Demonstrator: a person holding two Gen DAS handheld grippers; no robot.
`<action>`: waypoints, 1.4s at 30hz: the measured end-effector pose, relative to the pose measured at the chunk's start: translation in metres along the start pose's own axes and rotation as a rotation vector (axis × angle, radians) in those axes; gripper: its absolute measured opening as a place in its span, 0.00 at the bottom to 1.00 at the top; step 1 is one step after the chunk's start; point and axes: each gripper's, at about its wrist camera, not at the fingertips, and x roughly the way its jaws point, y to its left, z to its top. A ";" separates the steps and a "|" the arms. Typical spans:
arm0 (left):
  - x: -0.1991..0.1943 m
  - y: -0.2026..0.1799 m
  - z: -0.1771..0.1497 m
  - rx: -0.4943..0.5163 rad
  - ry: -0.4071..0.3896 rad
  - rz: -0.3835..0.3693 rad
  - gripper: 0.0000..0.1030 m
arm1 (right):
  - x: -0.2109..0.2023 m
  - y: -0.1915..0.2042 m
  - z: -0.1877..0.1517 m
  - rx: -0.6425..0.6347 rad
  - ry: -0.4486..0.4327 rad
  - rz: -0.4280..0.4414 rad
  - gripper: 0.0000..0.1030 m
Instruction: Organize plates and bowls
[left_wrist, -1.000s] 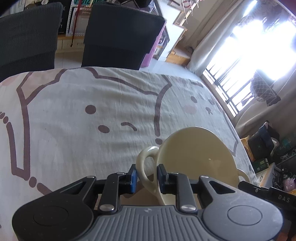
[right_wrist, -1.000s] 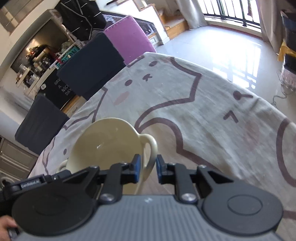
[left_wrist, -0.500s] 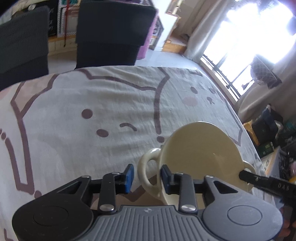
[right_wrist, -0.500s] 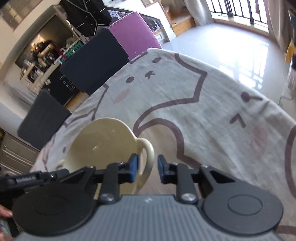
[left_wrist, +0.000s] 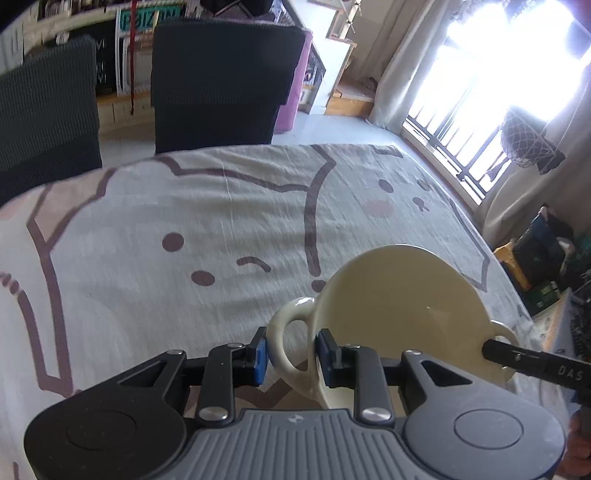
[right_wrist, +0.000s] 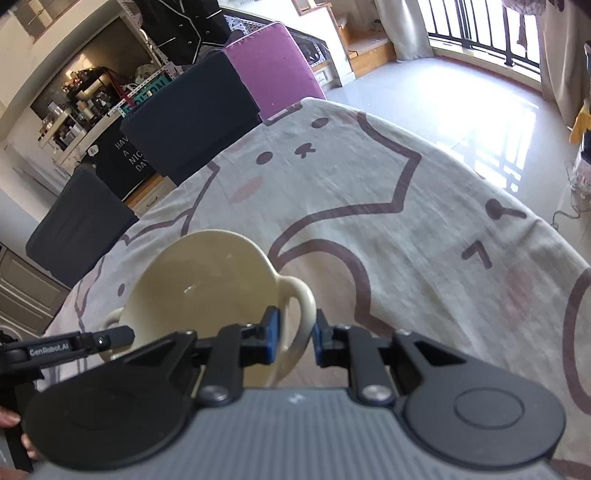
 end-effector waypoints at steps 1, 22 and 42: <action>-0.001 -0.002 0.000 0.007 -0.005 0.003 0.29 | 0.000 0.001 0.000 -0.007 -0.001 0.001 0.22; -0.137 -0.002 -0.034 -0.034 -0.177 0.020 0.28 | -0.088 0.033 -0.013 -0.145 -0.177 0.140 0.21; -0.281 0.056 -0.134 -0.195 -0.290 0.116 0.28 | -0.153 0.097 -0.077 -0.363 -0.209 0.343 0.20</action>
